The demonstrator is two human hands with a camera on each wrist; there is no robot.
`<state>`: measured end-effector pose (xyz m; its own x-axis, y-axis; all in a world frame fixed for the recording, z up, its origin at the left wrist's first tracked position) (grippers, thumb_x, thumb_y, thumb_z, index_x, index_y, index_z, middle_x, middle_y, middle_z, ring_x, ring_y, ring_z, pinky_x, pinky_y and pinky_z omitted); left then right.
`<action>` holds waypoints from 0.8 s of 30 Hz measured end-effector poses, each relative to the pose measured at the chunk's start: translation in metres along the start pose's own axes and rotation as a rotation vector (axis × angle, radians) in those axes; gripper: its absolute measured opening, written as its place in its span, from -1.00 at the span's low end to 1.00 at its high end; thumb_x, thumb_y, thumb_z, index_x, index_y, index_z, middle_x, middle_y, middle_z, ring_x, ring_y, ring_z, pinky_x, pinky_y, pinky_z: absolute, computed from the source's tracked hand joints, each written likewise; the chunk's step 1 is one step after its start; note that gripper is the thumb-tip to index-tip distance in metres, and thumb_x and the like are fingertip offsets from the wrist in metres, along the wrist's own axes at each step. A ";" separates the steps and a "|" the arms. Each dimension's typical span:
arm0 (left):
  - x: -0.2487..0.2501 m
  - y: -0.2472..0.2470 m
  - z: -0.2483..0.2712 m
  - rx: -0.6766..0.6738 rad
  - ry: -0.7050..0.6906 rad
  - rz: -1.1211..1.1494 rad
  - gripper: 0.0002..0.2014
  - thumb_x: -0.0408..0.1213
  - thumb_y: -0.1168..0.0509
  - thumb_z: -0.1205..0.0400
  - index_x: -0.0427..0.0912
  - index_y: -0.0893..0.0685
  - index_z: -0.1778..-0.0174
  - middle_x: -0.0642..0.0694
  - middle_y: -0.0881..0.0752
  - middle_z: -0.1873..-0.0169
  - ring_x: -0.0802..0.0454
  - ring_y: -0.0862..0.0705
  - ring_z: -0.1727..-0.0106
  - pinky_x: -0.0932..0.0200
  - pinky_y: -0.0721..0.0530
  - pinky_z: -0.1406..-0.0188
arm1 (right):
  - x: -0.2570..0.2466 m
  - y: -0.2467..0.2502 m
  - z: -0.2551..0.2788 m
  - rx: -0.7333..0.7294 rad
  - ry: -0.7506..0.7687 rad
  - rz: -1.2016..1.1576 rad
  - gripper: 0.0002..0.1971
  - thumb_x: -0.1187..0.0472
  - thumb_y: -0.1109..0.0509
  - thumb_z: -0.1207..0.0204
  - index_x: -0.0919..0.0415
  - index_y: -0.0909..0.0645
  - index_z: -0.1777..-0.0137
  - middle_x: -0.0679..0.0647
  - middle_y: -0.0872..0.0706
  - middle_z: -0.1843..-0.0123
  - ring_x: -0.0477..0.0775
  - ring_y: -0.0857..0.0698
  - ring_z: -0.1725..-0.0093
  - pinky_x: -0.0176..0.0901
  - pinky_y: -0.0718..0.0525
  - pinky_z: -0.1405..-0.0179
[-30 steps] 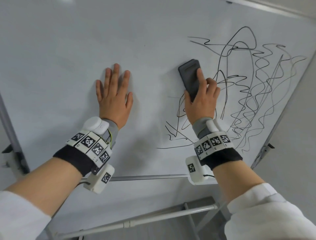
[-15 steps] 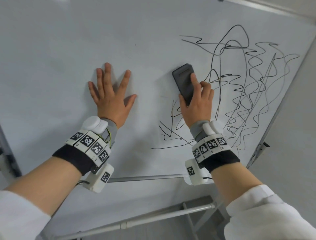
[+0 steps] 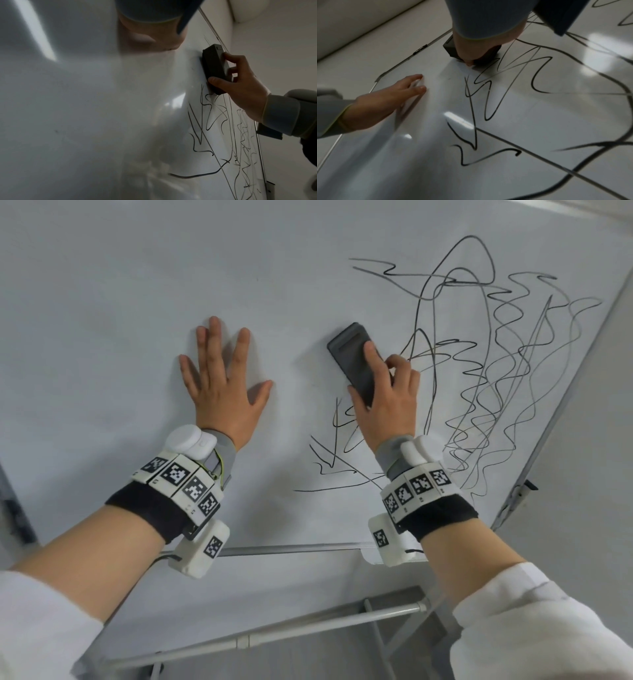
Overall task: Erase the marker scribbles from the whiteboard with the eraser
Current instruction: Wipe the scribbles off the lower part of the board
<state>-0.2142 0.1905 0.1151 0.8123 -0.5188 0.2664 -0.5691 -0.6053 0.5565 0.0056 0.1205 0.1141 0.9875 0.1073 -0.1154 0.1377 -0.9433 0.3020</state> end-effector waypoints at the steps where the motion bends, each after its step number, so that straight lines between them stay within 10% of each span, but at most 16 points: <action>1: 0.003 -0.002 0.001 0.000 0.008 0.002 -0.27 0.01 -0.24 -0.60 -0.06 -0.07 -0.63 -0.30 0.06 -0.62 -0.25 0.13 -0.62 -0.31 0.22 -0.49 | 0.000 -0.001 0.001 0.001 0.021 0.002 -0.37 0.16 -0.47 -0.44 0.01 -0.30 -0.47 0.26 -0.51 -0.17 0.20 -0.42 -0.03 0.01 -0.55 -0.08; 24: 0.031 -0.012 0.012 -0.013 0.052 -0.004 -0.28 -0.05 -0.25 -0.60 0.01 -0.05 -0.63 -0.31 0.10 -0.61 -0.26 0.16 -0.62 -0.30 0.19 -0.51 | 0.010 0.002 0.040 -0.180 0.259 -0.003 -0.45 0.20 -0.36 -0.42 -0.07 -0.38 -0.43 0.26 -0.57 -0.17 0.30 -0.46 -0.08 0.12 -0.62 0.02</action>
<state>-0.1832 0.1745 0.1076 0.8205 -0.4840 0.3041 -0.5641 -0.5997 0.5675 0.0127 0.1075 0.0760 0.9705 0.2084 0.1214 0.1294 -0.8746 0.4672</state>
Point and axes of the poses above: each hand's wrist, its own z-axis away from the middle knuckle, its own y-axis out of the back of the hand, x = y × z, the point moved 2 cm from there along -z, towards the middle knuckle
